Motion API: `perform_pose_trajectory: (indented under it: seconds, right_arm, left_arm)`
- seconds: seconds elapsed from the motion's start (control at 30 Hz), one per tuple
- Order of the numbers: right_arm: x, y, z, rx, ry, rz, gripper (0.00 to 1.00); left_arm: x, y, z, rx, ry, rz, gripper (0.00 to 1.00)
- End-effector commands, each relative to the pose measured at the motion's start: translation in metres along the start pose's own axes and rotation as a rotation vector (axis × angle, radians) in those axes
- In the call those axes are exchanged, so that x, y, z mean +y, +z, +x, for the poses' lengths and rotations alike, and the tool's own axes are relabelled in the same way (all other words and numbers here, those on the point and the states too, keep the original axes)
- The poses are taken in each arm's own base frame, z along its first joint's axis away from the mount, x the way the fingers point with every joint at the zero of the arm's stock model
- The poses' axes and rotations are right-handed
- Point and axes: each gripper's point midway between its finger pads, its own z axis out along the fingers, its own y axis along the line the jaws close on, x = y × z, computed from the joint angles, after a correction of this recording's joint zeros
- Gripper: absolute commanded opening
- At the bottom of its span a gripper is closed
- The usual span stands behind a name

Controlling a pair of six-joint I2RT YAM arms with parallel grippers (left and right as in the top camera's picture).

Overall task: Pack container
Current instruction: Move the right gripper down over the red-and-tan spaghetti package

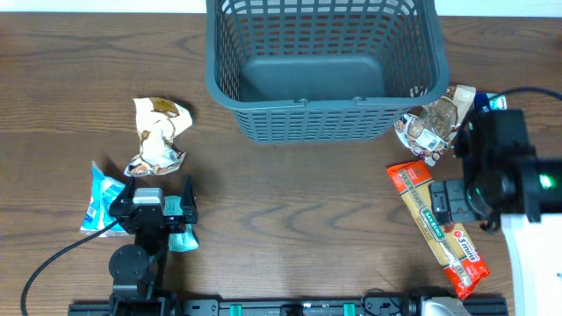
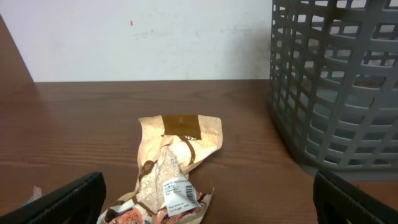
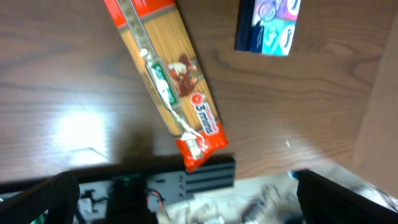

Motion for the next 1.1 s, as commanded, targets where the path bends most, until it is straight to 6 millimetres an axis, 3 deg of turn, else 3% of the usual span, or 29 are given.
perform_pose_trajectory:
  seconds: [0.0, 0.23, 0.37, 0.67, 0.83, 1.07]
  right_arm:
    - [-0.004, 0.007, -0.008, 0.043, -0.049, 0.025, 0.99]
    - [0.027, -0.004, 0.0, -0.008, -0.145, -0.169, 0.99]
    - [0.015, -0.012, 0.012, -0.031, -0.155, -0.105, 0.99]
    - [0.019, -0.018, 0.003, -0.118, -0.085, -0.132, 0.99]
    - [0.017, -0.002, -0.003, -0.129, -0.064, -0.11, 0.99]
    - [0.017, 0.043, 0.002, -0.059, -0.078, -0.108, 0.99]
  left_arm:
    - [-0.004, 0.001, 0.016, 0.042, 0.012, 0.022, 0.99]
    - [-0.004, 0.001, 0.016, 0.042, 0.012, 0.022, 0.99]
    - [-0.004, 0.001, 0.016, 0.042, 0.012, 0.022, 0.99]
    - [-0.004, 0.001, 0.016, 0.042, 0.012, 0.022, 0.99]
    - [-0.004, 0.001, 0.016, 0.042, 0.012, 0.022, 0.99]
    - [-0.004, 0.001, 0.016, 0.042, 0.012, 0.022, 0.99]
